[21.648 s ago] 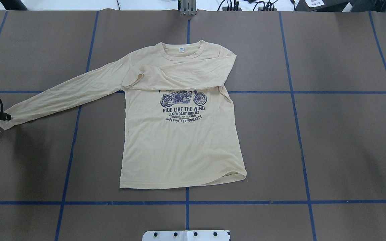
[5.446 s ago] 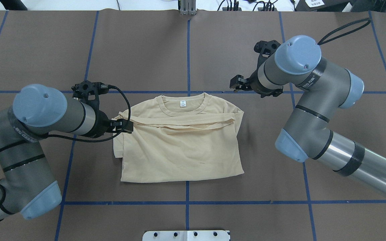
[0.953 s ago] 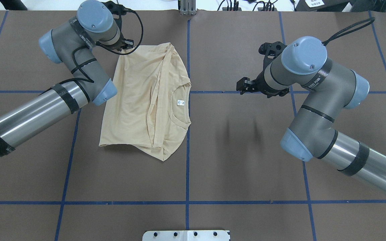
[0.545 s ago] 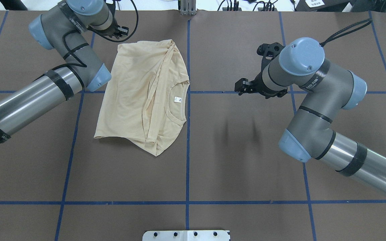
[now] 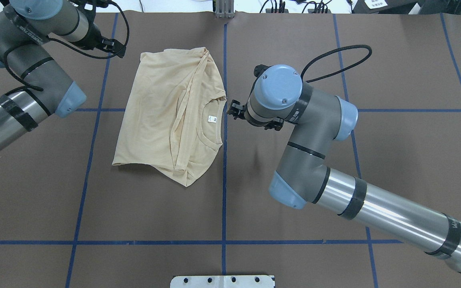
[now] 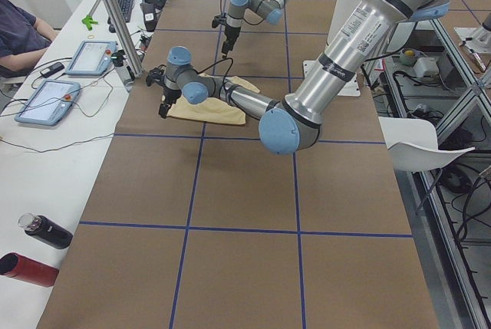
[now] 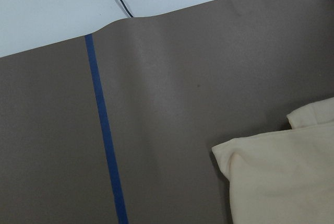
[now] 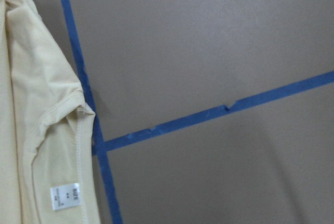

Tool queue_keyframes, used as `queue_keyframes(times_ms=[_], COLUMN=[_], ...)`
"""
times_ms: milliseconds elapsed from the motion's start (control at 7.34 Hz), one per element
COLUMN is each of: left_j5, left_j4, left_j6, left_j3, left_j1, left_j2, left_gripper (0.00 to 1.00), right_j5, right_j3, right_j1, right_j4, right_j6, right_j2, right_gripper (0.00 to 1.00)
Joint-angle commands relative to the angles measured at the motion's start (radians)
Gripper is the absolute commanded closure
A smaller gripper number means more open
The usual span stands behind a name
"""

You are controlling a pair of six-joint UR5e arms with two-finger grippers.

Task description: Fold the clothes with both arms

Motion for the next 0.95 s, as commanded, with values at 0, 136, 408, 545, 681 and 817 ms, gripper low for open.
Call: queue_keyframes(times_ms=[0,136,408,545,681,817], left_j5=[-0.001,-0.001,-0.001,-0.001,-0.001,-0.001], left_j4=[0.000,0.000,0.000,0.000,0.000,0.000], left_j6=[-0.007,-0.009,-0.009,-0.009,-0.009,-0.009], left_j3=[-0.014,-0.015,-0.015,-0.015,-0.015,-0.015], left_j1=[-0.001,-0.001,0.001,0.001,0.001,0.001], left_j2=[0.016,0.018,0.018,0.018,0.018,0.018], left_gripper=[0.00,0.00,0.00,0.00,0.00,0.00], right_j5=[-0.101,-0.136,-0.142,-0.144,-0.144,-0.150], right_j3=[-0.067,-0.110,-0.194,-0.194,-0.194,-0.196], right_j1=[-0.094,-0.111,-0.126,-0.132,-0.138,-0.140], right_j4=[-0.037,-0.034,-0.032,-0.032,-0.032,-0.032], right_j6=[0.097,0.109,0.114,0.114,0.112,0.109], right_j2=[0.087,0.116,0.176,0.173,0.171,0.168], right_gripper=[0.05,0.19,0.44,0.49,0.51,0.56])
